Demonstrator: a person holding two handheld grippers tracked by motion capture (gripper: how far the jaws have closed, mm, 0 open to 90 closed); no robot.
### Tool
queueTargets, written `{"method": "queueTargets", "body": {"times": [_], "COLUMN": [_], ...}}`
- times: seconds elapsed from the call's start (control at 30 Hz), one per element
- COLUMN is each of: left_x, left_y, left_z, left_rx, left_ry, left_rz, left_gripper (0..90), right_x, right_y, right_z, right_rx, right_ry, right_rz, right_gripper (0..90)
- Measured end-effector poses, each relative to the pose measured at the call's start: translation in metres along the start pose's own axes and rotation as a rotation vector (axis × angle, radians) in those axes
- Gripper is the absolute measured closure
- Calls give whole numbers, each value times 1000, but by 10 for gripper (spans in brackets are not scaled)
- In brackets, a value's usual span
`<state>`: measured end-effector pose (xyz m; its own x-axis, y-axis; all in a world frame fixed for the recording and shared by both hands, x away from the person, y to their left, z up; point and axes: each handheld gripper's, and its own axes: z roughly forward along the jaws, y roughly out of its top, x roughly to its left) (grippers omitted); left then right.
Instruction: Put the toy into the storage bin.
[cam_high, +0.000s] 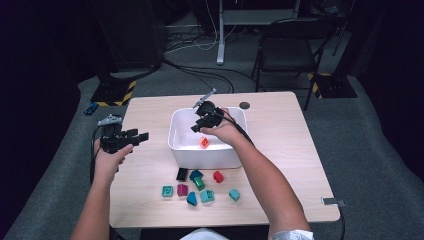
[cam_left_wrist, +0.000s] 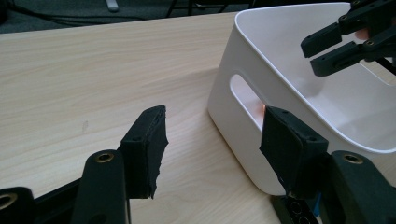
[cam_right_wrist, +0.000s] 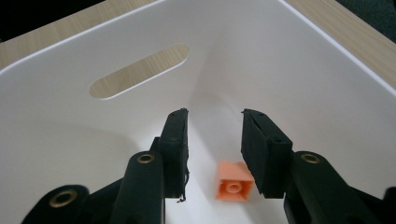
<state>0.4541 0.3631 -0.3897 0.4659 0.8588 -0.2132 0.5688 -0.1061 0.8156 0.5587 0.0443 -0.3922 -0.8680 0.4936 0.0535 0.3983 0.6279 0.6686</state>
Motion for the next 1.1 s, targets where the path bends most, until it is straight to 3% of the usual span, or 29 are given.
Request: {"method": "queueTargets", "body": {"times": [0.33, 0.63, 1.1], "left_x": [-2, -5, -4], "left_y": [1, 0, -1], "left_z": [2, 4, 5], "left_rx": [9, 13, 25], "left_ry": [-2, 4, 6], "left_rz": [7, 8, 9], "left_gripper": [403, 403, 403], "right_x": [10, 23, 65], "right_y": [1, -1, -22], "right_z": [-33, -60, -100], "right_rx": [-46, -74, -142], "right_ry": [-6, 0, 69], "right_rz": [-9, -53, -136], "right_gripper": [603, 599, 592]}}
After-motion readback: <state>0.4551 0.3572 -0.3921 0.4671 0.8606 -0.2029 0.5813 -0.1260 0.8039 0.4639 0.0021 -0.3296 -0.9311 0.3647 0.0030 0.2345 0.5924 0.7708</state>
